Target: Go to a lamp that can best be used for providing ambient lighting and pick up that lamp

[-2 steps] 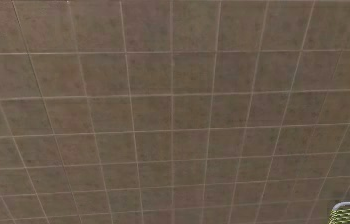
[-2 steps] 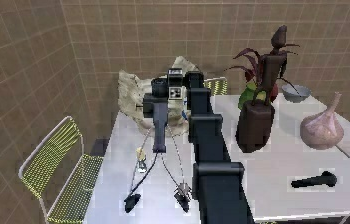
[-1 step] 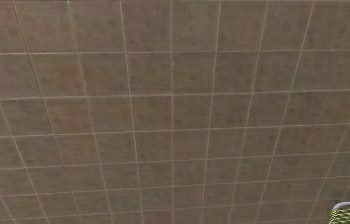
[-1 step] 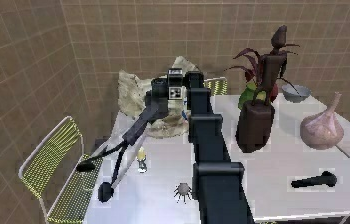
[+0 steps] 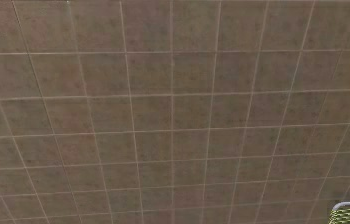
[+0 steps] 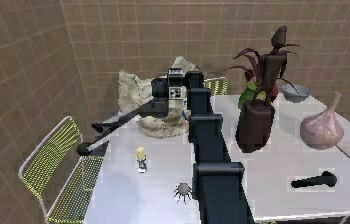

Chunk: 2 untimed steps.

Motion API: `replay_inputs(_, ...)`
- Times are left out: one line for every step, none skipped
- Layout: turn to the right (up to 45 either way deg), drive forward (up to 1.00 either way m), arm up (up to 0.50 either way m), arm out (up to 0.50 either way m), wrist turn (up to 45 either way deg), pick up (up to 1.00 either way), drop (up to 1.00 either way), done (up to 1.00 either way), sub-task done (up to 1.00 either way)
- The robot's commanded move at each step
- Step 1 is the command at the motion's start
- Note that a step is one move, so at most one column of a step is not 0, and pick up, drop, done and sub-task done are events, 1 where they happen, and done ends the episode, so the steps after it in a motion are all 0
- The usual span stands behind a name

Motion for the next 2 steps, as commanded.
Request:
replay_inputs(0.0,0.00,0.00,0.00,45.0,0.00,0.00,0.00,0.00)
replay_inputs(0.0,0.00,0.00,0.00,12.0,0.00,0.00,0.00,0.00)
